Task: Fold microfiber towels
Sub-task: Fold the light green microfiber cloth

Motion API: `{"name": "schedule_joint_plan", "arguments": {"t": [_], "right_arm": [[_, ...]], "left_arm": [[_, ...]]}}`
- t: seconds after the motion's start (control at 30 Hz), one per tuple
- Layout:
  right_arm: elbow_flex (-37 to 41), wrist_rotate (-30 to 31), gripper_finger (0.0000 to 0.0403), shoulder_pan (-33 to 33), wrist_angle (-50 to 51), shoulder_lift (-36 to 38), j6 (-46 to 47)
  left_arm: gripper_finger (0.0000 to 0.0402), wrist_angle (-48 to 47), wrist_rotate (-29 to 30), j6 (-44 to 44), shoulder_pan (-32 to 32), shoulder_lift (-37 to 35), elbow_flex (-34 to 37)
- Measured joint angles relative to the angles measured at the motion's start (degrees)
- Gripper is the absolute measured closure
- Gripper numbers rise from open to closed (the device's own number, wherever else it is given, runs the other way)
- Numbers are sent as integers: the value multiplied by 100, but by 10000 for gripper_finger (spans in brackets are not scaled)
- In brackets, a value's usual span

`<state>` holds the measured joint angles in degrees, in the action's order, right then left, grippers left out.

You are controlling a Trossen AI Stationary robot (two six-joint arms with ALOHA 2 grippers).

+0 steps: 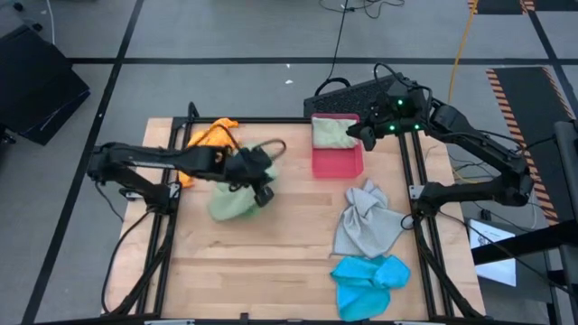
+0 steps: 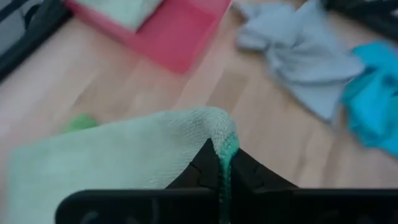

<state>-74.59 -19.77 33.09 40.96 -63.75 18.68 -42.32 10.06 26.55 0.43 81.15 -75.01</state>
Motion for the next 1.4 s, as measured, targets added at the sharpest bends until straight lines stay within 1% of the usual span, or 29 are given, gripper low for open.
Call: {"name": "schedule_joint_plan", "arguments": {"t": [0.07,0.17,0.23,0.33,0.4,0.47,0.57,0.7,0.77,0.8,0.9,0.97,1.07,1.13,1.2,1.27,1.33,1.4], "right_arm": [[0,-2,282,-141,-122,-66,-9],[0,1,257,-433,-498,-252,-53],[0,4,237,-617,-825,-392,-52],[-4,20,209,-979,-1492,-657,-176],[-4,169,197,-1194,-1767,-865,-229],[-4,328,190,-1383,-2115,-1126,-118],[-2,331,190,-1591,-2496,-1529,313],[2,387,195,-1957,-3352,-1968,662],[2,681,196,-2169,-3826,-2106,554],[2,925,195,-2270,-4038,-2170,400],[0,2052,183,-2566,-4308,-2300,-209],[0,2555,166,-2681,-4404,-2349,-624],[-2,2578,142,-2758,-4420,-2418,-947],[-2,2601,133,-2814,-4363,-2487,-1044],[-2,2738,135,-2838,-4437,-2556,-1014],[4,2898,156,-2841,-4544,-2616,-935],[-2,2912,194,-2833,-4762,-2647,-844],[-2,2916,247,-2825,-4834,-2651,-707]], "left_arm": [[397,10,-206,-53,121,-131,-191],[392,-71,-428,-63,287,-383,-370],[393,60,-518,-74,378,-572,-479],[398,-11,-563,-63,504,-861,-528],[396,27,-578,-35,590,-1063,-536],[392,2,-672,-75,663,-1282,-534],[396,69,-983,-84,857,-1627,-534],[395,511,-1411,81,1058,-1995,-534],[392,715,-1592,93,1106,-2108,-534],[392,843,-1693,97,1118,-2141,-534],[397,971,-2001,60,1118,-2199,-534],[397,1090,-2121,88,1118,-2235,-534],[392,1265,-2256,124,1118,-2282,-534],[394,1377,-2359,125,1118,-2304,-534],[397,1470,-2451,105,1118,-2304,-534],[397,1521,-2531,106,1118,-2309,-534],[392,1518,-2555,109,1118,-2315,-534],[388,1505,-2552,58,1118,-2318,-534]]}}
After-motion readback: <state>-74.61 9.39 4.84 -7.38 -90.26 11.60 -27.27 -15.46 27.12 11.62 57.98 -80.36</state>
